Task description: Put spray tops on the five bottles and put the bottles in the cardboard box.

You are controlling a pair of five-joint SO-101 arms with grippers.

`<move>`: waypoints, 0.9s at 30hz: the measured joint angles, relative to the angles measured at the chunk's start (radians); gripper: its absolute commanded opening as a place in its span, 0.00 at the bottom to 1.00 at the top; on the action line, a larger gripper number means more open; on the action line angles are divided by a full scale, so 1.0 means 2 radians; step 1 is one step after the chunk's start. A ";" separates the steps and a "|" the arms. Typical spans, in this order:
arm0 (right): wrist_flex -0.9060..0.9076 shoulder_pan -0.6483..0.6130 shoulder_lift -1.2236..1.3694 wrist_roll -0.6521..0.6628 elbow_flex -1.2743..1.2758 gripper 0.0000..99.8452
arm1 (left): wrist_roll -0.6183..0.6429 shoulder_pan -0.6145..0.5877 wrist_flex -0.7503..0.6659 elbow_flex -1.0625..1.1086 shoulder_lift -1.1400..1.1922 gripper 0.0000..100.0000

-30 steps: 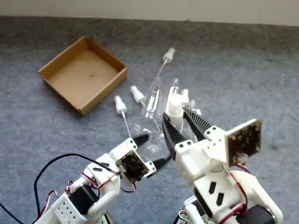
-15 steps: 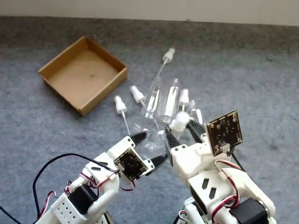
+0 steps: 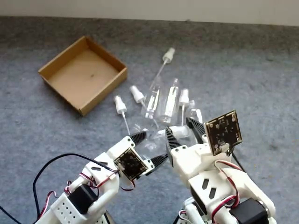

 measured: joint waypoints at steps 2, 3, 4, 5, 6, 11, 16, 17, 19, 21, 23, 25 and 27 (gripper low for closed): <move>-0.011 0.000 0.000 0.000 0.000 0.17 | 0.000 0.000 0.000 0.000 0.000 0.09; -0.018 0.000 0.000 0.000 0.000 0.17 | 0.000 0.000 0.000 0.000 0.000 0.09; -0.025 0.000 0.000 0.001 0.000 0.17 | 0.000 0.000 0.000 0.000 0.000 0.09; -0.030 0.000 0.000 0.002 0.000 0.17 | 0.000 0.000 0.000 0.000 0.000 0.09; -0.034 0.000 0.000 0.005 -0.002 0.17 | 0.000 0.000 0.000 0.000 0.000 0.09; -0.037 0.067 0.000 0.042 -0.055 0.17 | 0.000 -0.026 0.000 0.000 0.000 0.09; -0.037 0.153 -0.001 0.050 -0.077 0.17 | 0.000 -0.084 0.000 -0.002 0.000 0.09; -0.037 0.157 -0.001 0.050 -0.072 0.15 | 0.000 -0.096 0.000 -0.002 0.000 0.09; -0.038 0.159 -0.001 0.050 -0.052 0.10 | 0.000 -0.112 0.000 -0.002 0.000 0.09; -0.042 0.158 -0.001 0.050 -0.022 0.04 | 0.000 -0.121 0.000 -0.002 0.000 0.09; -0.043 0.157 -0.001 0.050 0.012 0.00 | 0.000 -0.126 0.000 -0.002 0.000 0.09; -0.058 0.159 0.000 0.050 0.047 0.01 | 0.000 -0.128 0.000 -0.002 0.000 0.09; -0.086 0.159 0.000 0.050 0.089 0.01 | 0.000 -0.131 0.000 -0.002 0.000 0.09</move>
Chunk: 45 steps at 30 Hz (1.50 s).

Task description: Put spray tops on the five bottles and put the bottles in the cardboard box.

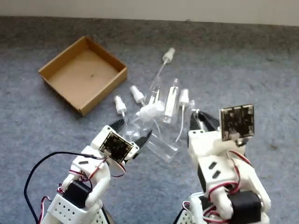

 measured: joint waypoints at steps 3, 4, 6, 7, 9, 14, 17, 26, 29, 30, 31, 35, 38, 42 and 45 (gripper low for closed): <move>-0.053 0.000 0.002 0.000 0.076 0.01 | 0.000 0.002 0.000 0.000 0.000 0.09; -0.072 0.000 0.005 0.000 0.101 0.01 | 0.000 0.002 0.000 0.000 0.000 0.09; -0.114 0.000 0.004 0.000 0.150 0.01 | 0.000 0.002 0.000 0.000 0.000 0.09; -0.133 0.000 0.004 0.000 0.173 0.01 | 0.000 0.002 -0.004 0.000 0.000 0.09; -0.163 0.000 0.004 0.000 0.216 0.01 | 0.000 0.001 -0.018 0.000 0.000 0.09; -0.217 -0.029 0.004 0.000 0.290 0.01 | 0.000 -0.041 -0.027 0.000 0.000 0.09; -0.242 -0.056 0.004 0.000 0.302 0.01 | 0.000 -0.068 -0.027 -0.002 0.000 0.09; -0.292 -0.091 0.004 -0.117 0.303 0.01 | 0.000 -0.072 -0.027 -0.057 0.000 0.09; -0.292 -0.092 0.004 -0.126 0.303 0.01 | 0.000 -0.072 -0.027 -0.077 0.000 0.09; -0.293 -0.094 0.004 -0.127 0.303 0.01 | 0.000 -0.072 -0.027 -0.084 0.000 0.09; -0.300 -0.098 0.004 -0.127 0.303 0.01 | 0.000 -0.072 -0.027 -0.093 0.000 0.09; -0.347 -0.120 0.004 -0.127 0.330 0.01 | 0.000 -0.074 -0.027 -0.139 0.004 0.09; -0.392 -0.137 0.004 -0.127 0.358 0.01 | 0.000 -0.076 -0.028 -0.182 0.044 0.09; -0.443 -0.143 0.004 -0.127 0.394 0.01 | 0.000 -0.071 -0.029 -0.237 0.142 0.09; -0.470 -0.143 0.004 -0.128 0.406 0.01 | 0.000 -0.053 -0.030 -0.269 0.209 0.09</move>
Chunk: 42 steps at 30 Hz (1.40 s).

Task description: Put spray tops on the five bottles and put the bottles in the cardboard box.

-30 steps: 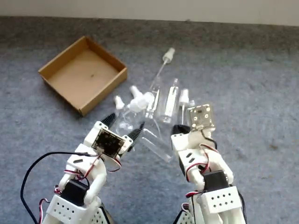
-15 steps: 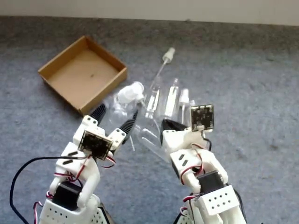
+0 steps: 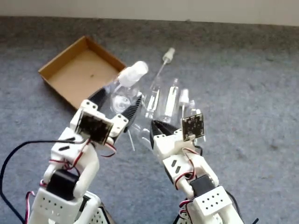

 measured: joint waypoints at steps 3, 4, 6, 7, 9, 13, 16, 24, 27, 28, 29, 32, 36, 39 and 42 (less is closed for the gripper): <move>-0.022 -0.003 0.000 0.000 0.008 0.01 | 0.000 0.018 -0.005 -0.022 0.052 0.09; -0.028 -0.005 0.001 0.000 0.010 0.01 | 0.001 0.022 -0.017 -0.024 0.067 0.09; -0.041 -0.005 0.000 0.000 0.012 0.01 | 0.023 0.028 -0.050 -0.024 0.094 0.09; -0.047 -0.005 0.001 0.000 0.012 0.01 | 0.044 0.028 -0.070 -0.024 0.107 0.09; -0.060 -0.006 0.000 0.000 0.013 0.01 | 0.087 0.028 -0.107 -0.024 0.129 0.09; -0.075 -0.006 0.000 0.000 0.013 0.01 | 0.145 0.028 -0.167 -0.024 0.172 0.09; -0.077 -0.006 0.000 0.000 0.014 0.01 | 0.171 0.028 -0.209 -0.021 0.203 0.09; -0.077 -0.006 0.000 0.000 0.014 0.01 | 0.262 0.030 -0.291 0.047 0.222 0.09; -0.077 -0.006 0.000 0.000 0.014 0.01 | 0.268 0.052 -0.293 0.069 0.223 0.09; -0.077 -0.006 0.000 0.000 0.014 0.01 | 0.268 0.063 -0.295 0.075 0.223 0.09; -0.077 -0.006 0.001 0.000 0.014 0.01 | 0.268 0.072 -0.296 0.078 0.223 0.09; -0.077 -0.005 0.001 0.000 0.015 0.01 | 0.269 0.089 -0.297 0.080 0.223 0.09; -0.077 -0.005 0.001 0.000 0.015 0.01 | 0.269 0.092 -0.297 0.080 0.224 0.09; -0.077 -0.005 0.001 0.000 0.015 0.01 | 0.269 0.094 -0.297 0.080 0.224 0.09; -0.077 0.002 0.001 0.000 0.015 0.01 | 0.269 0.094 -0.296 0.080 0.224 0.09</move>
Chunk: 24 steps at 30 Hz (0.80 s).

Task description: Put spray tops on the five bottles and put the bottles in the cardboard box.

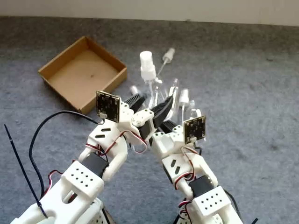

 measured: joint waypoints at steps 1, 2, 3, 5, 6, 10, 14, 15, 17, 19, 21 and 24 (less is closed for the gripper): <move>0.000 0.007 0.000 0.000 0.000 0.01 | 0.002 0.002 0.000 0.000 0.000 0.09; 0.001 0.015 0.000 0.000 0.000 0.01 | 0.002 0.002 0.004 0.000 -0.001 0.09; 0.001 0.024 0.001 0.000 0.000 0.01 | 0.003 0.005 0.007 0.000 -0.001 0.09; 0.001 0.038 0.001 0.000 0.000 0.01 | 0.004 0.008 0.015 -0.001 -0.005 0.09; 0.001 0.043 0.001 0.000 0.000 0.01 | 0.004 0.008 0.018 -0.001 -0.007 0.09; 0.001 0.051 0.001 0.000 0.000 0.01 | 0.004 0.008 0.020 -0.001 -0.007 0.09; 0.001 0.061 0.001 0.000 0.000 0.01 | 0.004 0.008 0.021 -0.001 -0.006 0.09; 0.001 0.063 0.001 0.000 0.000 0.01 | 0.004 0.008 0.021 -0.001 -0.006 0.09; 0.001 0.065 0.001 0.000 0.000 0.01 | 0.004 0.008 0.021 -0.001 -0.005 0.09; 0.001 0.066 0.001 0.000 0.000 0.01 | 0.004 0.005 0.021 -0.001 -0.005 0.09; 0.001 0.066 0.001 0.001 0.000 0.01 | 0.004 -0.005 0.021 -0.001 -0.004 0.09; 0.001 0.066 0.001 0.001 0.000 0.01 | 0.005 -0.033 0.023 -0.001 0.000 0.09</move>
